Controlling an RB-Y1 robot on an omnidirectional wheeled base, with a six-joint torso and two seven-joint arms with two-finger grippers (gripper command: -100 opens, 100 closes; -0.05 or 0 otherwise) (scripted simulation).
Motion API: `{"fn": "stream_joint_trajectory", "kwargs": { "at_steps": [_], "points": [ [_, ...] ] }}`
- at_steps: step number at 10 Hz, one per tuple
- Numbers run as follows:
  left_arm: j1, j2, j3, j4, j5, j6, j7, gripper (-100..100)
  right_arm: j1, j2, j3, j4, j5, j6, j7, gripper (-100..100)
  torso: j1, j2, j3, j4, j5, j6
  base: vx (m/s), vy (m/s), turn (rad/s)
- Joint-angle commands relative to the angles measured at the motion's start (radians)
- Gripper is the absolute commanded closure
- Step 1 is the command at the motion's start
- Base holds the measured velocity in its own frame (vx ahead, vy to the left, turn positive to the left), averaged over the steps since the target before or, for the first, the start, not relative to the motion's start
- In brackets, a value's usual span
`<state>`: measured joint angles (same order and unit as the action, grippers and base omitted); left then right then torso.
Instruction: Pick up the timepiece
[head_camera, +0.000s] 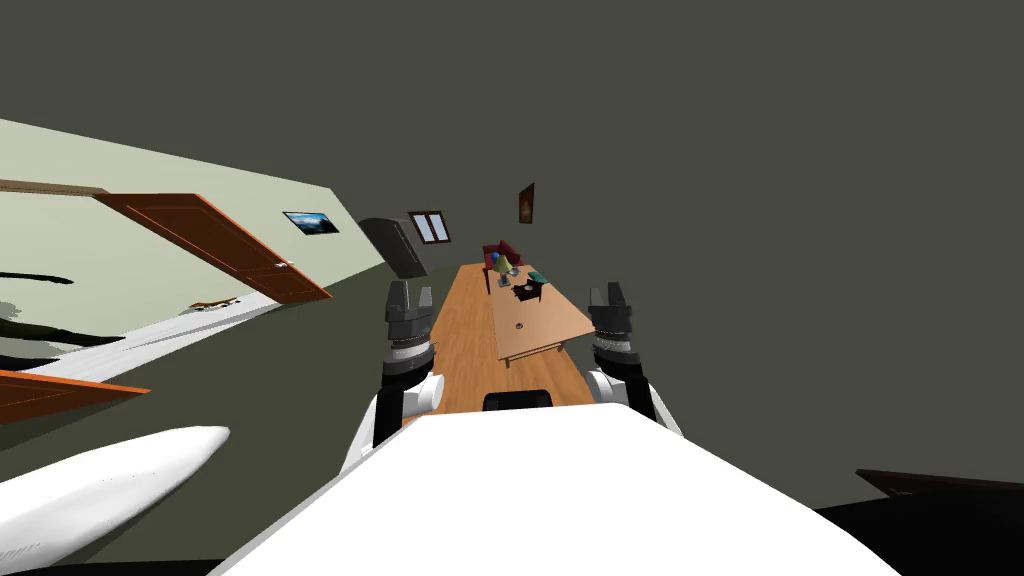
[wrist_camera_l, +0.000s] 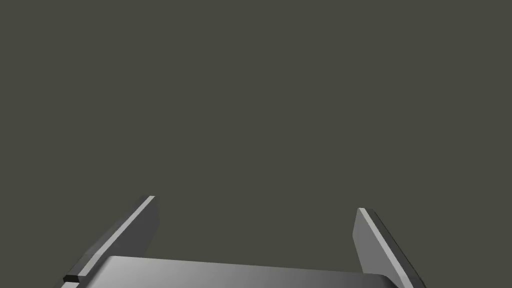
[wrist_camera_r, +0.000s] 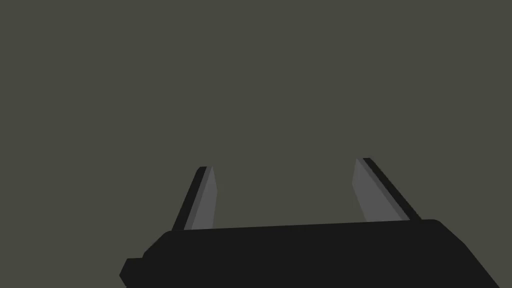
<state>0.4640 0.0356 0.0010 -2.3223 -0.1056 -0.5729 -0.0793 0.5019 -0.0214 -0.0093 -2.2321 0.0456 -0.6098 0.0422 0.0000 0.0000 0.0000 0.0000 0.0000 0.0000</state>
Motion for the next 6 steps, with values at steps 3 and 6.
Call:
{"fn": "stream_joint_trajectory", "kwargs": {
  "at_steps": [3,6],
  "points": [
    [0.000,0.000,0.000,0.000,0.000,0.000,0.000,0,-0.021,-0.082,-0.001,0.058,0.030,0.005,0.005,-100,0.001,0.002,0.001,0.000,0.000,0.000,-0.032,0.022,0.018],
    [0.000,0.000,0.000,0.000,0.000,0.000,0.000,0,-0.045,-0.148,0.004,0.137,0.068,0.014,0.013,-100,0.004,0.003,0.002,0.001,0.001,0.000,-0.050,0.066,0.034]
  ]
}}
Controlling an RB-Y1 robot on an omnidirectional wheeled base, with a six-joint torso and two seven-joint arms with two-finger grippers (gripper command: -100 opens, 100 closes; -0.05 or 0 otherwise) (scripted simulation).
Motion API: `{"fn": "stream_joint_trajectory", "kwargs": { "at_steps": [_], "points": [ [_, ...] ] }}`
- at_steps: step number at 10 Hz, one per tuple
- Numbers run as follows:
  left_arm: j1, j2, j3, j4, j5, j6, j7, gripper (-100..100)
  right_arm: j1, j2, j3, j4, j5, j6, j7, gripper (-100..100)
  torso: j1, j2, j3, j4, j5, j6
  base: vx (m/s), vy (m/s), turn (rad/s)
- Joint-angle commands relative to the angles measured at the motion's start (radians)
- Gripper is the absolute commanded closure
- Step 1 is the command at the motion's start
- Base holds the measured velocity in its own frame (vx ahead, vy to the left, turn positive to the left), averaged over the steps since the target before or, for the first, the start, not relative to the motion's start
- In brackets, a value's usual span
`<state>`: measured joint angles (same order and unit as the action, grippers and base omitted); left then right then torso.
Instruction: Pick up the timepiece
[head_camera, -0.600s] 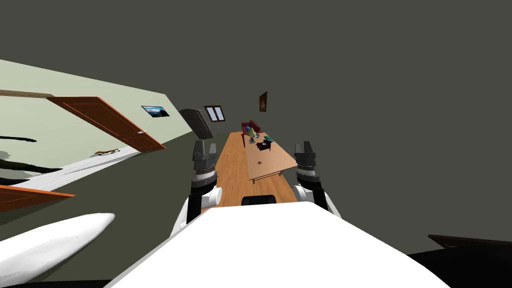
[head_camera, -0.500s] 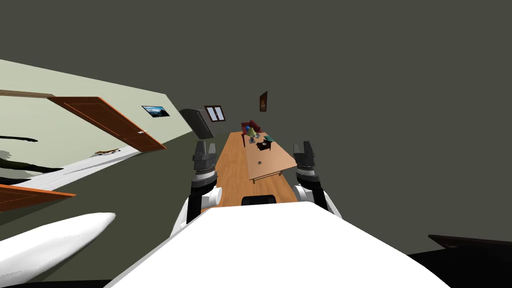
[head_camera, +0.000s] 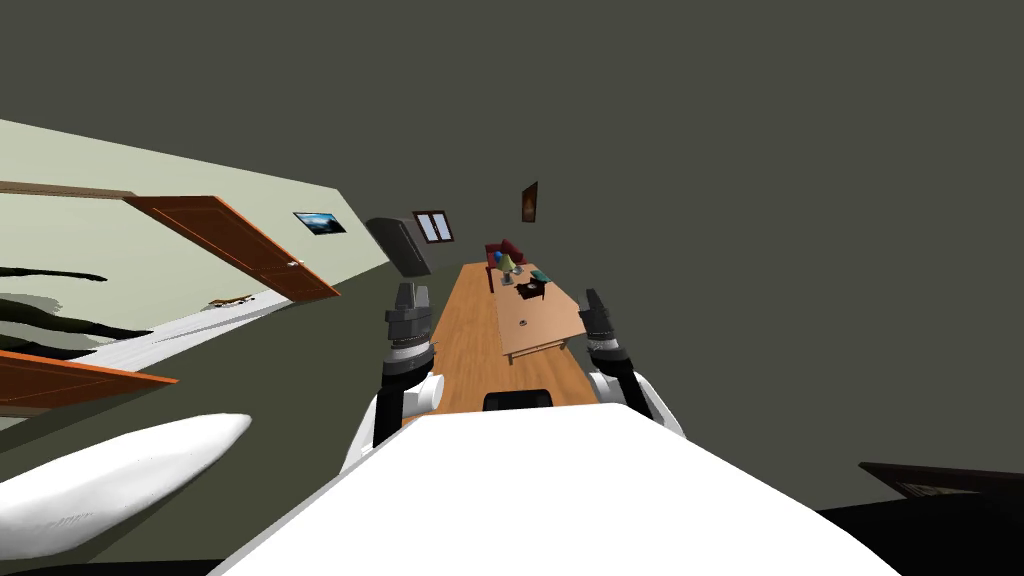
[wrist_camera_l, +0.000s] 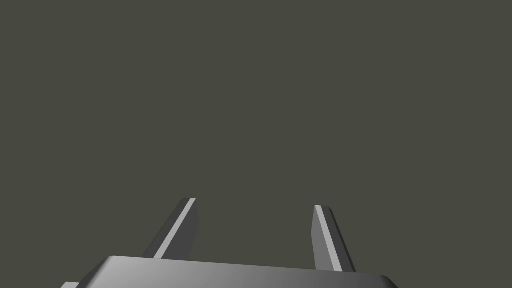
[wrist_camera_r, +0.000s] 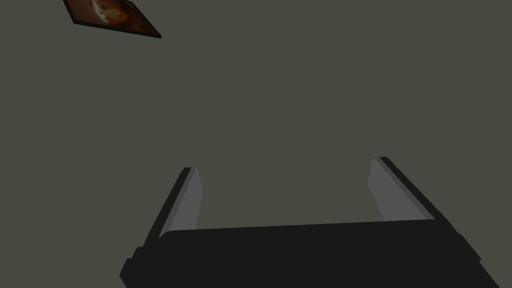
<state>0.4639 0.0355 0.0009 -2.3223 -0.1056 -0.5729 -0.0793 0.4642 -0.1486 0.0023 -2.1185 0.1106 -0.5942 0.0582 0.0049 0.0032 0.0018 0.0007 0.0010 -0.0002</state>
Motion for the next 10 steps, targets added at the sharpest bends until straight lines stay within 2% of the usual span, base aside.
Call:
{"fn": "stream_joint_trajectory", "kwargs": {
  "at_steps": [1,3,4,5,8,10],
  "points": [
    [0.000,0.000,0.000,0.000,0.000,0.000,0.000,0,-0.017,-0.043,-0.004,0.050,0.019,0.003,0.000,-100,0.000,0.000,0.000,0.000,0.000,0.000,-0.058,0.084,0.066],
    [0.000,0.000,0.000,0.000,0.000,0.000,0.000,0,-0.039,-0.088,0.006,0.119,0.052,0.013,0.009,-100,0.001,0.002,0.001,0.000,0.000,0.000,-0.077,0.114,0.063],
    [0.000,0.000,0.000,0.000,0.000,0.000,0.000,0,-0.039,-0.088,0.006,0.137,0.052,0.013,0.009,-100,0.003,0.001,0.001,0.000,0.001,0.000,-0.039,0.086,0.020],
    [0.000,0.000,0.000,0.000,0.000,0.000,0.000,0,-0.051,-0.110,0.013,0.172,0.069,0.020,0.014,-100,0.001,0.000,0.000,0.000,0.000,0.000,-0.040,0.080,0.059],
    [0.000,0.000,0.000,0.000,0.000,0.000,0.000,0,-0.064,-0.132,0.022,0.224,0.087,0.026,0.019,-100,-0.001,-0.001,-0.001,0.000,0.000,0.000,-0.032,0.060,0.040],
    [0.000,0.000,0.000,0.000,0.000,0.000,0.000,0,-0.091,-0.177,0.043,0.301,0.124,0.042,0.032,-100,0.000,-0.001,-0.001,0.000,0.000,0.000,-0.040,0.110,0.102]
  ]
}}
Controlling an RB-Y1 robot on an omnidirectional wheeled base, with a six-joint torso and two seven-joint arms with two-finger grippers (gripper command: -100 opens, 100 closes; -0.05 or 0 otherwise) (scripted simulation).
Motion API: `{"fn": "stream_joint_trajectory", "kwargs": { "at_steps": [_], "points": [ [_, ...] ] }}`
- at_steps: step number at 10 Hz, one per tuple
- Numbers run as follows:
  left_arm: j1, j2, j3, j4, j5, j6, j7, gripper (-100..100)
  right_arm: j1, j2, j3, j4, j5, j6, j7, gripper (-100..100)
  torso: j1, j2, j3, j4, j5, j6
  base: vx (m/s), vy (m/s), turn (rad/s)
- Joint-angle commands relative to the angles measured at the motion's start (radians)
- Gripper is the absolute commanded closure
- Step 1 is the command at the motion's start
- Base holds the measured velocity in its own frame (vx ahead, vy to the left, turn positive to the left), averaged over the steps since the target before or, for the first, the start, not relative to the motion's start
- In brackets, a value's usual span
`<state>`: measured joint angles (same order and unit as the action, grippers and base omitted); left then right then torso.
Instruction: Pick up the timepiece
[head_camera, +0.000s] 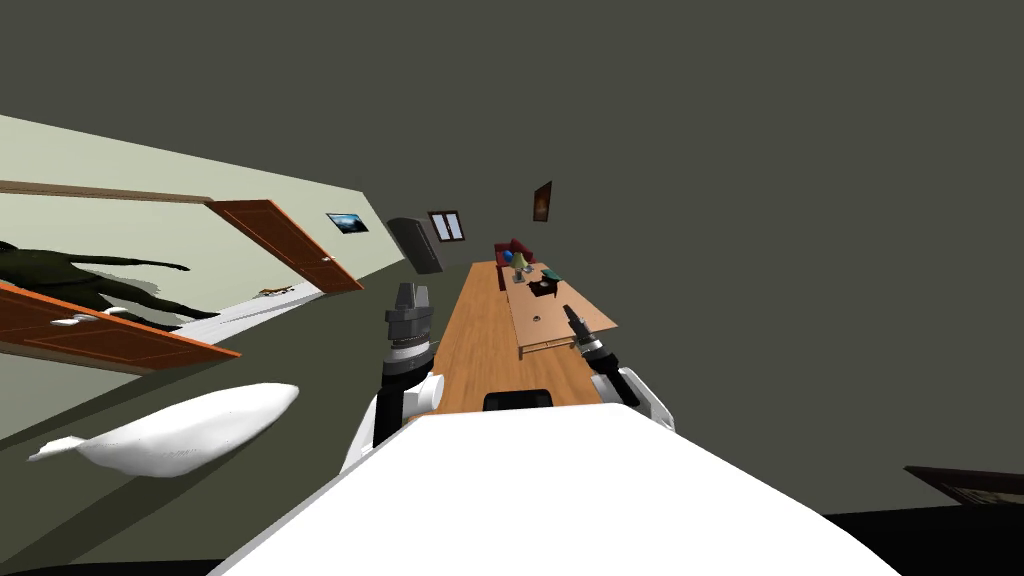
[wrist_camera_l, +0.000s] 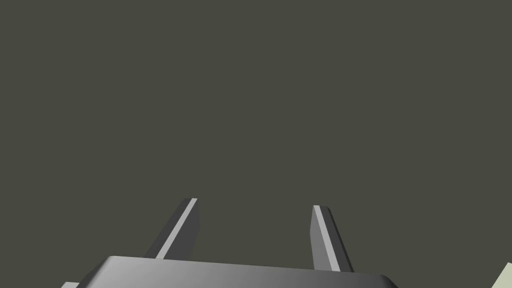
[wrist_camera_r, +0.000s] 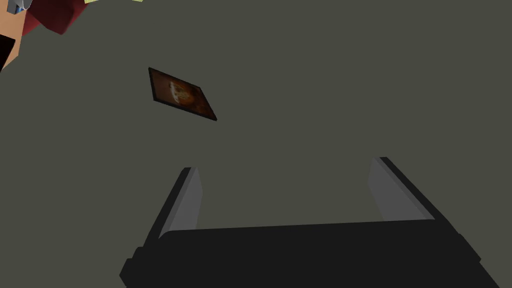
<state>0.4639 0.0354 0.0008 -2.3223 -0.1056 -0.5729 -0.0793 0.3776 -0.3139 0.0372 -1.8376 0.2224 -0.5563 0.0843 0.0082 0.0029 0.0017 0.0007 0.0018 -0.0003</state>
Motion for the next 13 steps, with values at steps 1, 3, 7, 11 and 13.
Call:
{"fn": "stream_joint_trajectory", "kwargs": {
  "at_steps": [1,3,7,11,13],
  "points": [
    [0.000,0.000,0.000,0.000,0.000,0.000,0.000,0,-0.005,-0.012,0.008,0.039,0.012,0.004,0.006,-100,0.000,0.000,0.000,0.000,0.000,0.000,-0.044,0.091,0.029],
    [0.000,0.000,0.000,0.000,0.000,0.000,0.000,0,-0.020,-0.034,0.021,0.089,0.030,0.013,0.013,-100,-0.003,0.000,0.000,0.000,0.000,0.000,-0.034,0.071,0.064],
    [0.000,0.000,0.000,0.000,0.000,0.000,0.000,0,-0.054,-0.078,0.052,0.193,0.066,0.034,0.029,-100,-0.003,-0.001,-0.001,0.000,-0.001,0.000,-0.014,0.071,0.071],
    [0.000,0.000,0.000,0.000,0.000,0.000,0.000,0,-0.089,-0.121,0.090,0.291,0.100,0.057,0.048,-100,-0.005,-0.003,-0.002,-0.001,-0.001,0.000,0.004,0.052,0.086],
    [0.000,0.000,0.000,0.000,0.000,0.000,0.000,0,-0.107,-0.144,0.111,0.337,0.116,0.070,0.058,-100,-0.007,-0.003,-0.002,-0.001,-0.001,0.001,0.008,0.022,0.044]
  ]
}}
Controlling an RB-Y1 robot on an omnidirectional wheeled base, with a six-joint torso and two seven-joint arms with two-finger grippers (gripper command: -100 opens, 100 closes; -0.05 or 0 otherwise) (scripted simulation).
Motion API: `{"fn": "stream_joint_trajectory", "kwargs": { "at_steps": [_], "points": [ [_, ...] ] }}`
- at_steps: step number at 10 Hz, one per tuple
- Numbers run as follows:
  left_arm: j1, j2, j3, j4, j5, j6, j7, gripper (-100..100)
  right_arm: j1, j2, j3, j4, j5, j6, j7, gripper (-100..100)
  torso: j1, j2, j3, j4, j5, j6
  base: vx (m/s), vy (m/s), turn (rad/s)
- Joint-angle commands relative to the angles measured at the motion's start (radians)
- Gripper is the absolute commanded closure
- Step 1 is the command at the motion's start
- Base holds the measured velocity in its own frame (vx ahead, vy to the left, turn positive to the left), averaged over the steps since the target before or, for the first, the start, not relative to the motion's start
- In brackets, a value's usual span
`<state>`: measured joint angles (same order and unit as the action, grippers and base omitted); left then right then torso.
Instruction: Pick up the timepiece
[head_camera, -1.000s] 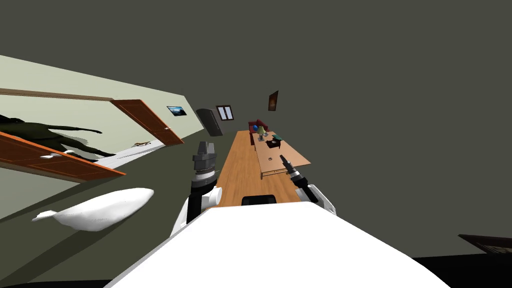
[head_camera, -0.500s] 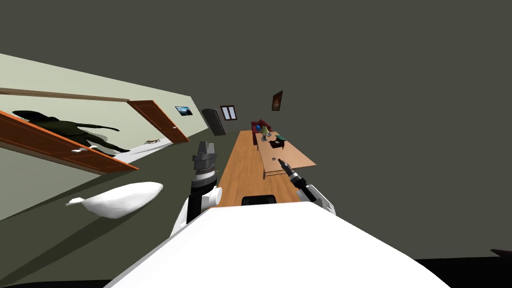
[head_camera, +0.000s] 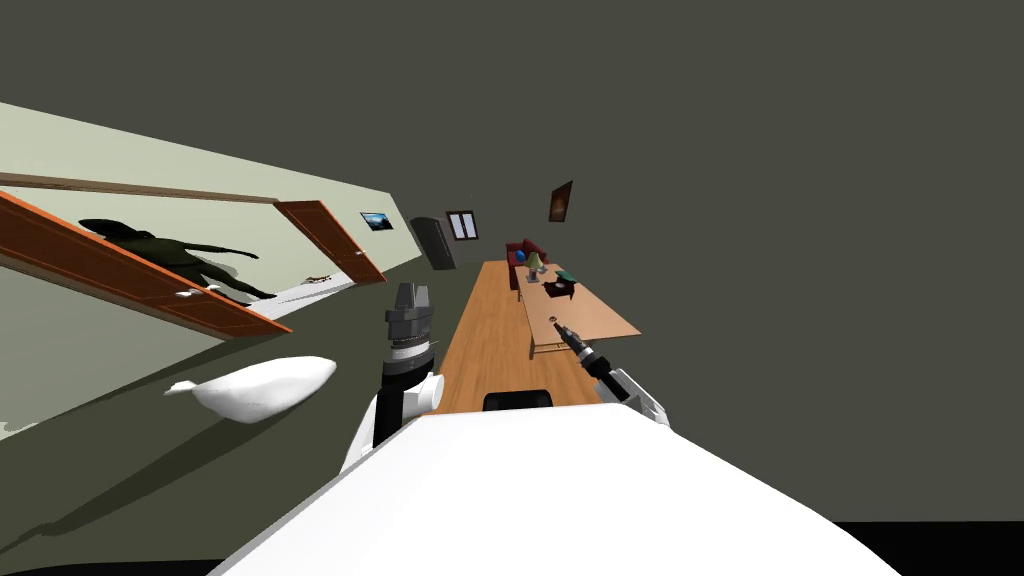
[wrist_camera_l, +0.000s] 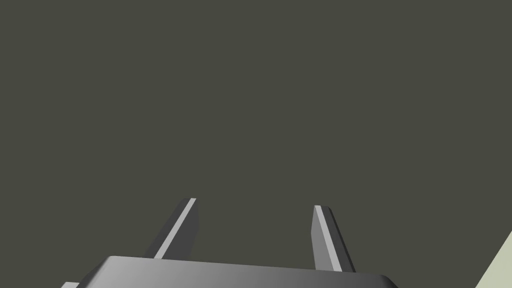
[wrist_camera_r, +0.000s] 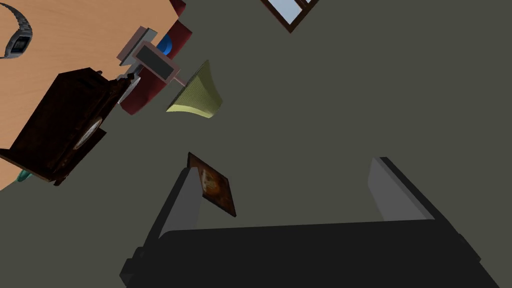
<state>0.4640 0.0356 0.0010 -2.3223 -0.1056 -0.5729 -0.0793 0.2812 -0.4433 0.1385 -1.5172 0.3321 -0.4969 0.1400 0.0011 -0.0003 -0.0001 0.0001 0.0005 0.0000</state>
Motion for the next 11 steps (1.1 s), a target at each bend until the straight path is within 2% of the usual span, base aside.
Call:
{"fn": "stream_joint_trajectory", "kwargs": {
  "at_steps": [1,2,3,4,5,6,7,8,9,11],
  "points": [
    [0.000,0.000,0.000,0.000,0.000,0.000,0.000,0,-0.011,-0.014,0.010,0.033,0.007,0.011,0.002,-100,0.000,0.000,0.000,0.000,0.000,0.000,0.012,0.028,0.078],
    [0.000,0.000,0.000,0.000,0.000,0.000,0.000,0,-0.029,-0.036,0.033,0.072,0.022,0.025,0.012,-100,0.000,0.000,0.000,0.000,0.000,0.000,0.017,0.032,0.127],
    [0.000,0.000,0.000,0.000,0.000,0.000,0.000,0,-0.029,-0.036,0.033,0.086,0.022,0.025,0.012,-100,0.000,0.000,0.000,0.000,0.000,0.000,0.018,0.024,0.059],
    [0.000,0.000,0.000,0.000,0.000,0.000,0.000,0,-0.047,-0.058,0.057,0.118,0.036,0.039,0.023,-100,0.000,0.000,0.000,0.000,0.000,0.001,0.025,0.030,0.112],
    [0.000,0.000,0.000,0.000,0.000,0.000,0.000,0,-0.047,-0.058,0.057,0.139,0.036,0.039,0.023,-100,0.000,-0.001,0.000,0.000,0.000,0.000,0.026,0.026,0.062],
    [0.000,0.000,0.000,0.000,0.000,0.000,0.000,0,-0.064,-0.080,0.083,0.176,0.049,0.053,0.033,-100,0.000,-0.001,-0.001,0.000,0.000,0.001,0.031,0.025,0.110],
    [0.000,0.000,0.000,0.000,0.000,0.000,0.000,0,-0.064,-0.080,0.083,0.191,0.049,0.053,0.033,-100,0.000,-0.001,-0.001,0.000,0.000,0.000,0.024,0.016,0.071],
    [0.000,0.000,0.000,0.000,0.000,0.000,0.000,0,-0.081,-0.102,0.109,0.223,0.061,0.068,0.044,-100,-0.001,-0.001,-0.001,0.000,0.000,0.001,0.027,0.015,0.117],
    [0.000,0.000,0.000,0.000,0.000,0.000,0.000,0,-0.081,-0.102,0.109,0.243,0.061,0.068,0.044,-100,-0.001,-0.001,-0.001,0.000,0.000,0.000,0.026,0.017,0.068],
    [0.000,0.000,0.000,0.000,0.000,0.000,0.000,0,-0.113,-0.147,0.161,0.328,0.083,0.098,0.065,-100,0.000,-0.002,-0.001,0.000,0.000,0.000,0.048,0.022,0.173]
  ]
}}
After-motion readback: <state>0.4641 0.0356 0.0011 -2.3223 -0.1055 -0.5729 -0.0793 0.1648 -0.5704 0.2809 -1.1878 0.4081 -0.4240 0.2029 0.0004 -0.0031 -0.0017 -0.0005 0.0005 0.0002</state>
